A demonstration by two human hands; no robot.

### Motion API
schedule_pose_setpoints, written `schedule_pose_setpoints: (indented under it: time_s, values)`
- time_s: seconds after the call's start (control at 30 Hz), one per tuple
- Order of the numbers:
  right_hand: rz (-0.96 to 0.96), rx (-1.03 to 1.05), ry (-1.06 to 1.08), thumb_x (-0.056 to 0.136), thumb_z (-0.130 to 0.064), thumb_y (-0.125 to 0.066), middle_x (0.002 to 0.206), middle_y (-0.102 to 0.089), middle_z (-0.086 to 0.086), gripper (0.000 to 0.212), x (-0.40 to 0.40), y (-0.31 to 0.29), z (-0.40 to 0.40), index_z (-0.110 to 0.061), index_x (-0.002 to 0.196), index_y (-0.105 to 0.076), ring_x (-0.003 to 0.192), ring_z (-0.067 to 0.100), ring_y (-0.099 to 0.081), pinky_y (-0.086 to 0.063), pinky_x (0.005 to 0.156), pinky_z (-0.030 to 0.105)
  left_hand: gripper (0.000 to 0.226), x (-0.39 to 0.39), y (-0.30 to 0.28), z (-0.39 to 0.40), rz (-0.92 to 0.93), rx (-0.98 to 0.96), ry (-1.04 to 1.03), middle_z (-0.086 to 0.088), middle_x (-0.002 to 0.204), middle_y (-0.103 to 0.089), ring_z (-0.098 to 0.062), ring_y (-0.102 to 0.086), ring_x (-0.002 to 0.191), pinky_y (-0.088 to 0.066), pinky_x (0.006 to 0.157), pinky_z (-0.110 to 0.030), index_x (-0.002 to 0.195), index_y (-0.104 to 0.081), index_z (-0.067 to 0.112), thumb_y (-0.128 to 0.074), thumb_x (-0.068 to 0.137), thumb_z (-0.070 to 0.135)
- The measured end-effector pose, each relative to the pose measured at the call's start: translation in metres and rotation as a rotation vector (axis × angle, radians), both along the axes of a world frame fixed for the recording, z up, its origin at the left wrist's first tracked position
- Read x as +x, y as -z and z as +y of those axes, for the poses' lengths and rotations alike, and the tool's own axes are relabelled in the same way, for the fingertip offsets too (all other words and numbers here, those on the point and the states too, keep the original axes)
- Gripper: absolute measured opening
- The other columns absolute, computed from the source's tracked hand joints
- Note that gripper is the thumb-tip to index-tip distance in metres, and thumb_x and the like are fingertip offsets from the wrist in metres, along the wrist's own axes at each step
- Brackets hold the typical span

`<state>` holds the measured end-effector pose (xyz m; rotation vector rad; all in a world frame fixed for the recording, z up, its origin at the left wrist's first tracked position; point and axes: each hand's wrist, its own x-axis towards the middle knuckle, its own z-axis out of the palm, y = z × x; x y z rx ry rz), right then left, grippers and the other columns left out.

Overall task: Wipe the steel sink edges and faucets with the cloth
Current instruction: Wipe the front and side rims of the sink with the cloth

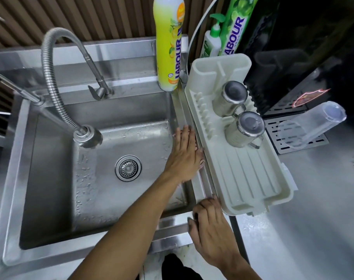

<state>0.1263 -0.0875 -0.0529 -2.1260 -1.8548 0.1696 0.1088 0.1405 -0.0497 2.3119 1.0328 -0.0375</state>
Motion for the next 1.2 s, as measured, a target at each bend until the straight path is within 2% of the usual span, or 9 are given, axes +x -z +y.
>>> schedule_pose_setpoints:
  time_s: [0.3, 0.4, 0.53, 0.7, 0.8, 0.87, 1.0, 1.13, 1.2]
  values:
    - [-0.052, -0.074, 0.015, 0.097, -0.027, -0.05, 0.119, -0.06, 0.016, 0.034, -0.001, 0.002, 0.001, -0.003, 0.115, -0.066, 0.119, 0.037, -0.058, -0.039, 0.114, 0.056, 0.071, -0.013, 0.003, -0.002, -0.181, -0.116, 0.012, 0.003, 0.169, 0.024, -0.015, 0.031, 0.152, 0.004, 0.129, -0.043, 0.163, 0.005, 0.014, -0.036, 0.106, 0.026]
    - [-0.069, -0.085, 0.02, 0.097, -0.027, -0.049, 0.12, -0.06, 0.016, 0.035, -0.001, 0.0, 0.002, -0.003, 0.117, -0.066, 0.121, 0.037, -0.057, -0.039, 0.115, 0.055, 0.067, -0.014, 0.007, 0.004, -0.168, -0.079, -0.009, -0.001, 0.168, 0.028, -0.017, 0.031, 0.152, 0.004, 0.129, -0.045, 0.164, -0.003, 0.019, -0.037, 0.108, 0.034]
    - [-0.065, -0.086, 0.031, 0.097, -0.027, -0.048, 0.122, -0.061, 0.016, 0.035, -0.003, -0.002, 0.001, -0.004, 0.118, -0.066, 0.122, 0.037, -0.057, -0.039, 0.115, 0.055, 0.066, -0.009, 0.007, 0.014, -0.086, -0.074, -0.089, 0.003, 0.166, 0.034, -0.019, 0.032, 0.152, 0.002, 0.127, -0.042, 0.163, 0.003, 0.038, -0.031, 0.108, 0.05]
    - [-0.051, -0.054, 0.048, 0.095, -0.025, -0.05, 0.123, -0.062, 0.017, 0.037, -0.004, -0.002, 0.001, -0.003, 0.12, -0.067, 0.122, 0.038, -0.058, -0.04, 0.114, 0.055, 0.069, -0.022, 0.004, -0.013, -0.026, 0.022, 0.113, 0.002, 0.165, 0.035, -0.018, 0.038, 0.149, 0.009, 0.128, -0.046, 0.162, 0.016, 0.025, -0.024, 0.108, 0.036]
    - [-0.048, -0.046, 0.05, 0.093, -0.023, -0.05, 0.123, -0.062, 0.017, 0.039, -0.005, 0.0, 0.002, -0.002, 0.121, -0.066, 0.122, 0.038, -0.058, -0.039, 0.115, 0.056, 0.08, -0.029, 0.004, 0.002, -0.051, -0.05, 0.162, 0.005, 0.166, 0.029, -0.014, 0.034, 0.15, 0.014, 0.127, -0.044, 0.159, 0.024, 0.028, -0.033, 0.108, 0.049]
    - [-0.037, -0.04, 0.046, 0.093, -0.022, -0.049, 0.123, -0.062, 0.017, 0.039, -0.005, 0.0, 0.002, -0.002, 0.121, -0.066, 0.122, 0.038, -0.058, -0.038, 0.116, 0.056, 0.084, -0.022, 0.004, 0.019, -0.082, -0.074, 0.114, 0.006, 0.169, 0.022, -0.013, 0.032, 0.151, 0.014, 0.126, -0.044, 0.162, 0.013, 0.027, -0.037, 0.104, 0.059]
    - [-0.043, -0.035, 0.046, 0.093, -0.021, -0.049, 0.123, -0.061, 0.017, 0.038, -0.005, -0.001, 0.003, -0.003, 0.121, -0.065, 0.122, 0.037, -0.057, -0.037, 0.117, 0.055, 0.063, -0.005, 0.006, 0.027, -0.095, -0.041, -0.004, 0.002, 0.167, 0.03, -0.024, 0.035, 0.151, 0.01, 0.126, -0.053, 0.159, -0.019, 0.032, -0.04, 0.104, 0.056]
    - [-0.028, -0.027, 0.046, 0.093, -0.021, -0.05, 0.123, -0.061, 0.016, 0.038, -0.005, 0.001, 0.001, -0.003, 0.123, -0.064, 0.122, 0.036, -0.057, -0.035, 0.118, 0.054, 0.059, -0.018, 0.013, 0.002, -0.168, -0.15, 0.027, 0.009, 0.162, 0.041, -0.022, 0.034, 0.151, 0.009, 0.124, -0.051, 0.161, -0.012, 0.045, -0.031, 0.106, 0.055]
    - [-0.022, -0.025, 0.047, 0.092, -0.022, -0.05, 0.124, -0.061, 0.016, 0.038, -0.005, 0.002, 0.001, -0.004, 0.124, -0.064, 0.123, 0.036, -0.057, -0.035, 0.119, 0.054, 0.052, -0.026, 0.011, 0.002, -0.286, -0.332, 0.008, 0.017, 0.164, 0.034, -0.011, 0.022, 0.154, -0.003, 0.126, -0.044, 0.16, -0.014, 0.046, -0.027, 0.11, 0.043]
